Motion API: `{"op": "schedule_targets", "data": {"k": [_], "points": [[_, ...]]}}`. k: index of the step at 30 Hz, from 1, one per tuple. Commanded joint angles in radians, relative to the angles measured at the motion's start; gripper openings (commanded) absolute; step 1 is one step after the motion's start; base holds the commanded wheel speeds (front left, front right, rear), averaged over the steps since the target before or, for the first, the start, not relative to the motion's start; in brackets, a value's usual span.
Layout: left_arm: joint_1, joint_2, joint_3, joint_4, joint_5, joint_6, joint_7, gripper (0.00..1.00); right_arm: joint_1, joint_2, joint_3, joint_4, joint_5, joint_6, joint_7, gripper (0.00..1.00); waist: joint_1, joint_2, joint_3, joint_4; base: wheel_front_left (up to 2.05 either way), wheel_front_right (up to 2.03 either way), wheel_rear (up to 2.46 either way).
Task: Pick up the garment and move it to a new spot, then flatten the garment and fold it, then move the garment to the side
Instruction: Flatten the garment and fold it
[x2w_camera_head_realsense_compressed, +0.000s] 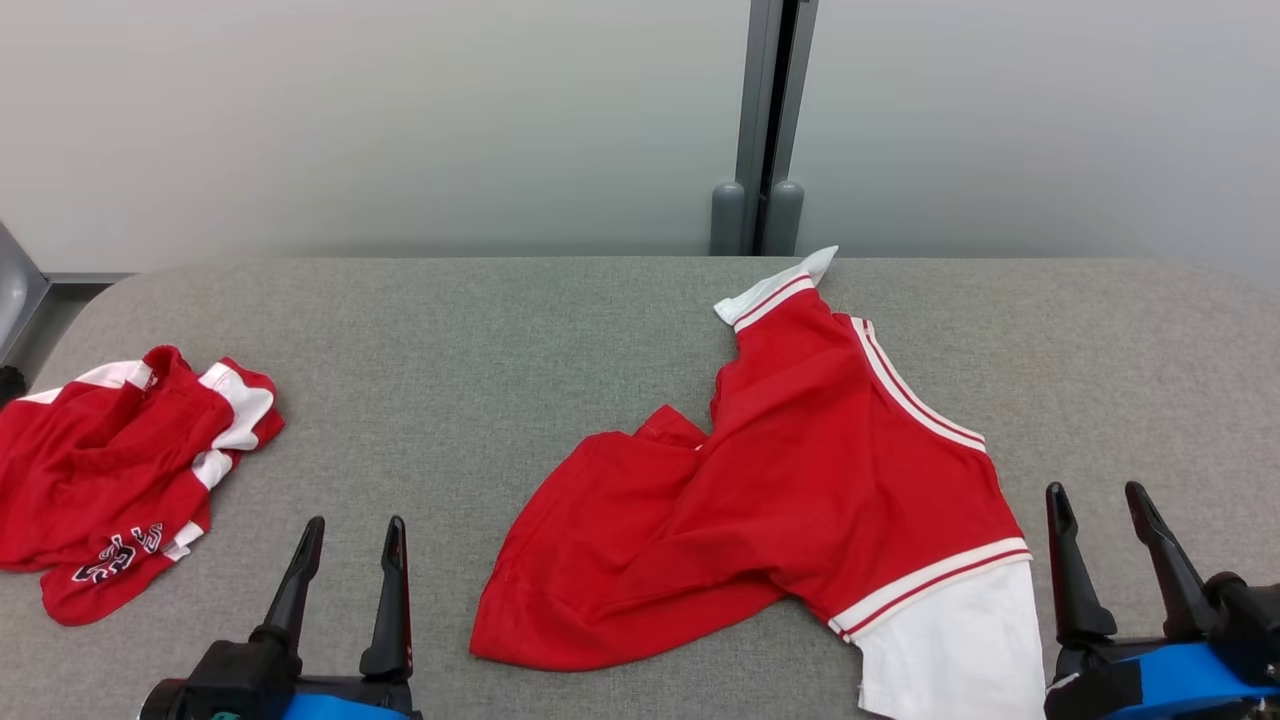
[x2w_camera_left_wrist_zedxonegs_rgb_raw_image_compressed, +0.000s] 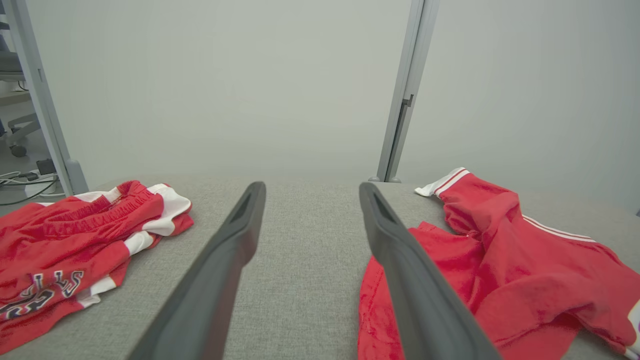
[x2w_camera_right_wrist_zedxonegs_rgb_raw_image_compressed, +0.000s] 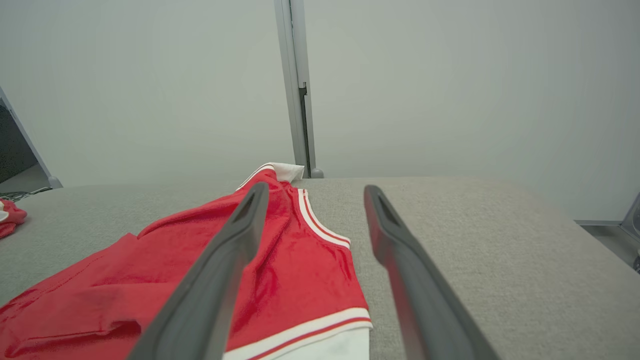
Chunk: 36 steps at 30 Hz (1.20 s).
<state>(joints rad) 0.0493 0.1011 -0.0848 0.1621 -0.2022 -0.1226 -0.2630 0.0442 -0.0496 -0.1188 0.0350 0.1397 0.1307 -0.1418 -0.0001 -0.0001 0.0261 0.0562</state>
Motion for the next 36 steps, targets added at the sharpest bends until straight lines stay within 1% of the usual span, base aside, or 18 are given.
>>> {"op": "schedule_targets", "data": {"k": [1,10,19,22,26,28,33,36], "points": [[0.019,0.007,0.001,0.003,0.006,0.006,-0.003,1.00,0.022,-0.002,-0.006,-0.014,0.011,0.000,0.007,1.00,0.0001,0.0001,-0.013,-0.005,0.00,0.00,0.00],[0.059,0.017,-0.008,0.024,0.005,0.006,-0.003,1.00,0.061,-0.002,-0.007,-0.050,0.051,0.000,0.055,1.00,0.0001,0.0001,-0.041,-0.007,0.00,0.00,0.00],[0.041,0.019,-0.018,0.036,-0.004,0.009,0.002,1.00,0.062,-0.002,-0.011,-0.045,0.077,0.000,0.084,1.00,0.0001,0.0001,-0.044,-0.010,0.00,0.00,0.00],[0.040,0.023,-0.021,0.039,-0.007,0.012,0.016,1.00,0.067,-0.002,-0.011,-0.050,0.081,0.000,0.109,1.00,0.0001,0.0001,-0.040,-0.015,0.00,0.00,0.00],[0.027,0.021,-0.036,0.038,-0.003,0.019,0.078,1.00,0.073,-0.002,-0.019,-0.060,0.094,0.000,0.181,1.00,0.0001,0.0001,-0.031,-0.023,0.00,0.00,0.00],[0.015,0.019,-0.047,0.036,0.001,0.026,0.122,1.00,0.084,-0.002,-0.027,-0.068,0.095,0.000,0.234,1.00,0.0001,0.0001,-0.020,-0.029,0.00,0.00,0.00],[-0.036,0.012,-0.078,0.071,0.003,0.041,0.277,1.00,0.105,-0.002,-0.047,-0.078,0.100,0.000,0.381,1.00,0.0001,0.0001,0.017,-0.046,0.00,0.00,0.00],[-0.075,0.012,-0.101,0.116,0.021,0.056,0.376,1.00,0.114,-0.002,-0.038,-0.066,0.111,0.000,0.436,1.00,0.0001,0.0001,0.046,-0.060,0.00,0.00,0.00]]}}
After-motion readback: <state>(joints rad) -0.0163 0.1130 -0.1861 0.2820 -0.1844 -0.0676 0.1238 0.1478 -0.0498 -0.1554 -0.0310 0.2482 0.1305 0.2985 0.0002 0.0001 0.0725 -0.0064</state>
